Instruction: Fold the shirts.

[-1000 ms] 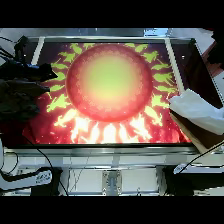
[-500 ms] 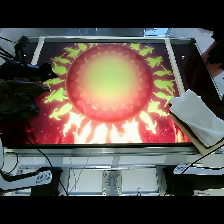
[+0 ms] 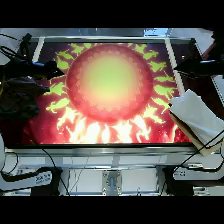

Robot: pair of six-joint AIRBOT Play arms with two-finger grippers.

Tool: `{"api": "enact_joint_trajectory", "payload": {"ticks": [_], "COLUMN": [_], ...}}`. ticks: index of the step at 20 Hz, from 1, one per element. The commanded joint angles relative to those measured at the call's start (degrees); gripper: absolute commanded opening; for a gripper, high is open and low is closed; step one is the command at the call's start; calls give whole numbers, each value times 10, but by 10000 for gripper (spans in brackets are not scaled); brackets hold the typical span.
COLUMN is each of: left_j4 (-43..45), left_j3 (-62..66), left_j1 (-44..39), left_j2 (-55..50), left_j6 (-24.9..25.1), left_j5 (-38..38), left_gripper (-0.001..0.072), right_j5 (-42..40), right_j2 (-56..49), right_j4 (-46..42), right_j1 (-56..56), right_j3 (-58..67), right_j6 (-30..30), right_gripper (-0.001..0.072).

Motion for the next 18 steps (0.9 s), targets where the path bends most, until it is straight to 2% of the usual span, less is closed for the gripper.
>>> {"api": "enact_joint_trajectory", "payload": {"ticks": [1,6,8,18], "left_j4": [-3,-2,-2,-2], "left_j3": [0,0,0,0], "left_j1": [-27,-38,-38,-38], "left_j2": [0,-1,-1,-1], "left_j6": [9,15,14,14], "left_j5": [30,35,35,18], "left_gripper": [16,16,16,15], "right_j5": [-111,-170,-170,-172], "right_j2": [-12,-29,-29,-29], "right_j4": [-115,-152,-169,-184], "right_j1": [129,200,205,203], "right_j3": [-3,-42,-42,-42], "right_j6": [0,1,15,14], "right_gripper": [444,444,441,443]}}
